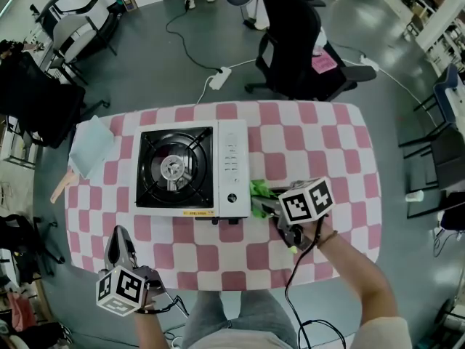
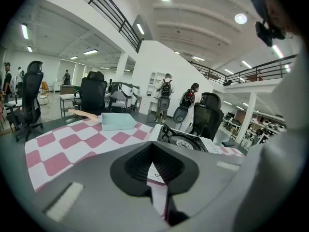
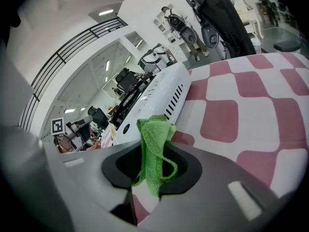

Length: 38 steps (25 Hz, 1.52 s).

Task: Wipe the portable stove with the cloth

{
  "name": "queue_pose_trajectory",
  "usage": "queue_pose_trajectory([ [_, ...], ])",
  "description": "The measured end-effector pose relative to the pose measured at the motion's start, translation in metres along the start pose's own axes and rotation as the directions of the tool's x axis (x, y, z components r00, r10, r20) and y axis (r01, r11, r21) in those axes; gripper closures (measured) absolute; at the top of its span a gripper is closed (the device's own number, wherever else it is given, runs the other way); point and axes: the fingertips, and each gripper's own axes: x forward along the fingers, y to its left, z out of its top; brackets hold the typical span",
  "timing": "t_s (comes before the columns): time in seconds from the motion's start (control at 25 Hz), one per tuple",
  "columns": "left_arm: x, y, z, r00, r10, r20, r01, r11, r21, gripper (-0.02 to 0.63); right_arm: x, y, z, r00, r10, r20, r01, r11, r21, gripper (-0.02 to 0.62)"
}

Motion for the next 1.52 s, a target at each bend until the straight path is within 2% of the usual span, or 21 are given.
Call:
queue_pose_trajectory([
  [1.0,0.005,0.009,0.024,0.999,-0.038,0.03,0.039,0.999,-0.032,0.606,-0.017,0.024,-0.01,0.999,-0.022,0.029,0.019,0.996,0.085,0.509],
  [1.24,0.002,0.014,0.034,0.997,-0.053,0.048,0.056,0.997,-0.058,0.606,-0.026,0.037,-0.011,0.998,-0.056,0.039,0.053,0.996,0.074,0.509],
  [1.4,0.0,0.022,0.041,0.997,-0.052,0.051,0.055,0.997,-0.059,0.606,-0.034,0.043,0.002,0.995,-0.072,0.064,0.067,0.995,0.077,0.509],
  [1.52,-0.002,0.03,0.044,0.998,-0.04,0.055,0.043,0.998,-0.054,0.606,-0.037,0.052,0.021,0.993,-0.084,0.078,0.082,0.996,0.034,0.509],
])
